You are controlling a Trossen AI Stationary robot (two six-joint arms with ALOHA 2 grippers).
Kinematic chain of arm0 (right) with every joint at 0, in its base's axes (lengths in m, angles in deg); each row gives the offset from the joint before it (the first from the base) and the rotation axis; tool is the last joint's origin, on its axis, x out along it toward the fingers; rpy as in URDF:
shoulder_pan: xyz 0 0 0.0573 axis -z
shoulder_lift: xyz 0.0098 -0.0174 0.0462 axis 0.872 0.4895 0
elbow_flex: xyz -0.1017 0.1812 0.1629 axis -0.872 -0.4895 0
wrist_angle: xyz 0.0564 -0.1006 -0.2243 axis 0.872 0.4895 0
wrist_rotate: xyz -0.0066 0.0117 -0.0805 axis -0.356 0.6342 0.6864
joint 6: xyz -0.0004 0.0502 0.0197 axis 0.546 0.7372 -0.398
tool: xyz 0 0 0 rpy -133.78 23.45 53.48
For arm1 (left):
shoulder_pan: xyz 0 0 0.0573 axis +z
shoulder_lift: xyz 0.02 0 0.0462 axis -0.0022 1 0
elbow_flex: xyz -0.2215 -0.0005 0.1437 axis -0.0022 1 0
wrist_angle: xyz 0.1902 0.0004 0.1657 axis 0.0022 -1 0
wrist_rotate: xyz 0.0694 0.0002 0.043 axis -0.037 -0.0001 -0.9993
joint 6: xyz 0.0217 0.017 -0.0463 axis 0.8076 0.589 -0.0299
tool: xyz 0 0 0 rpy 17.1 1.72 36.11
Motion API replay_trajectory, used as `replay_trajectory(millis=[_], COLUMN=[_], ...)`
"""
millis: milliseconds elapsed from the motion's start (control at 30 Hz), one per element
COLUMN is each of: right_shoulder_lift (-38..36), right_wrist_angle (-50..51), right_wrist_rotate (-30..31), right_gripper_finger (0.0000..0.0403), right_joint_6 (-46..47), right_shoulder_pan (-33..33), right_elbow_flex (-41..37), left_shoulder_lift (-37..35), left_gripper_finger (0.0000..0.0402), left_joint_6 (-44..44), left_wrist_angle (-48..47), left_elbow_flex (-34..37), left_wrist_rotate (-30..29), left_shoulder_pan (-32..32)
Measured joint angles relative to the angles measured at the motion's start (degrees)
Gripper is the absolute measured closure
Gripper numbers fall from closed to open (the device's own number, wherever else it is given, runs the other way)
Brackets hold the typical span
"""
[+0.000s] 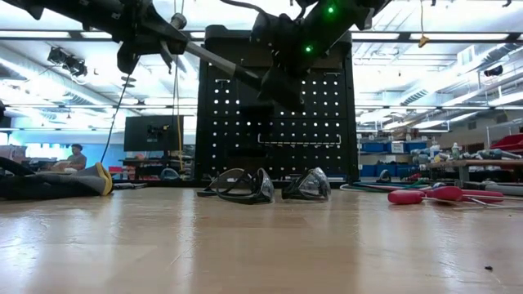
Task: Hang tools onto peg board
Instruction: Hang the gray hammer on the peg board
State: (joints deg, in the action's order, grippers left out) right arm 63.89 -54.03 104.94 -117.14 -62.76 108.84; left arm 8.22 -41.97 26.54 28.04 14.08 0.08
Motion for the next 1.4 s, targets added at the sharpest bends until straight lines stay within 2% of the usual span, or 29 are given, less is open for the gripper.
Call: replay_trajectory(millis=[133, 233, 333, 433, 567, 733, 933, 1100, 1200, 1400], right_shoulder_lift=[0.0, 0.0, 0.1, 0.11, 0.11, 0.79, 6.59, 12.95, 16.39, 22.8], right_wrist_angle=[0.31, 0.77, 3.67, 8.54, 10.03, 2.31, -19.22, -18.81, -20.67, -21.84], right_wrist_rotate=[-0.81, -0.18, 3.5, 7.93, 9.13, 8.84, 8.56, 8.22, 10.79, 12.11], right_gripper_finger=[0.0281, 0.0281, 0.0281, 0.0281, 0.0281, 0.0281, 0.0281, 0.0281, 0.0281, 0.0281], right_joint_6=[2.13, 2.23, 1.87, 3.53, 14.01, 32.79, 39.2, 46.9, 48.05, 51.91], right_shoulder_pan=[-0.03, -0.56, -1.67, -2.47, -1.53, 1.71, 2.36, 2.13, 1.43, 1.29], right_elbow_flex=[0.0, -0.01, 0.3, 2.24, 3.65, 4.32, 4.97, 11.3, 16.19, 25.02], left_shoulder_lift=[0.0, -0.52, -3.5, -8.83, -15.69, -19.94, -18.87, -18.63, -19.04, -19.69], left_gripper_finger=[0.0311, 0.0271, 0.0236, 0.022, 0.0216, 0.0215, 0.0214, 0.0214, 0.0214, 0.0214], left_joint_6=[1.12, 3.49, 6.15, 7.94, 7.08, 8.59, 13.77, 13.87, 12.6, 12.18], left_wrist_angle=[0.5, 0.9, -0.81, -5.53, -12.21, -7.91, 0.93, 2.41, 1.64, -1.66], left_elbow_flex=[0.0, -0.07, -0.11, -0.13, 0.14, 3.9, 7.13, 7.13, 7.13, 7.08], left_wrist_rotate=[-0.18, -0.99, -1.96, -7.08, -14.46, -18.94, -16.9, -10.44, -5.65, -1.12], left_shoulder_pan=[0.0, 0.04, 0.07, 0.04, 0.05, 0.07, 0.04, 0.04, 0.04, 0.04])
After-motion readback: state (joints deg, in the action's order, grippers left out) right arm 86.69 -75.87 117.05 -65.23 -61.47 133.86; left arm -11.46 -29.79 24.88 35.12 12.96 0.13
